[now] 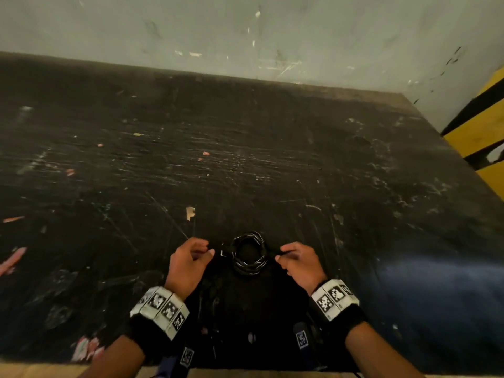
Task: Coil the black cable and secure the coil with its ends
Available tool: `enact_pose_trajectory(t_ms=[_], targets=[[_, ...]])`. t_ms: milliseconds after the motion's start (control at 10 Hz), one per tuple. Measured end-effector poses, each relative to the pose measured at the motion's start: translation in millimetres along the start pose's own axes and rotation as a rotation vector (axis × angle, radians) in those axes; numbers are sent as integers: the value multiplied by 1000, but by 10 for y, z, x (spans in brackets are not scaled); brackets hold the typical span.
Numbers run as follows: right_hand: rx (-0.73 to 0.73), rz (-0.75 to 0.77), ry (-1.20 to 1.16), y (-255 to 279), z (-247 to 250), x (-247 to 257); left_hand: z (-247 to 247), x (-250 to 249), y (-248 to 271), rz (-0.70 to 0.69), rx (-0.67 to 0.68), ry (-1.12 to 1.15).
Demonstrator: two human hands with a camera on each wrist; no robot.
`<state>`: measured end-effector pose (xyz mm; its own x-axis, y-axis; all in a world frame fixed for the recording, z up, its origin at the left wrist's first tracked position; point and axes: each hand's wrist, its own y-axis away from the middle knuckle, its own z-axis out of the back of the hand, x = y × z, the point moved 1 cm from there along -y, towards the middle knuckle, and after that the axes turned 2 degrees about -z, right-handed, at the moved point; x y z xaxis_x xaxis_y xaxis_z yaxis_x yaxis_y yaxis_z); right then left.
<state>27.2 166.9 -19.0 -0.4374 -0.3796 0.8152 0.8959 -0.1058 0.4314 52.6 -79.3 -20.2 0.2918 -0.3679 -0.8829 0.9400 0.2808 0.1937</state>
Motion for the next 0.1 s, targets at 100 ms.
enact_pose_trajectory(t_ms=[100], targets=[[-19, 28, -11, 277, 105, -210, 272, 167, 474, 48, -80, 144]])
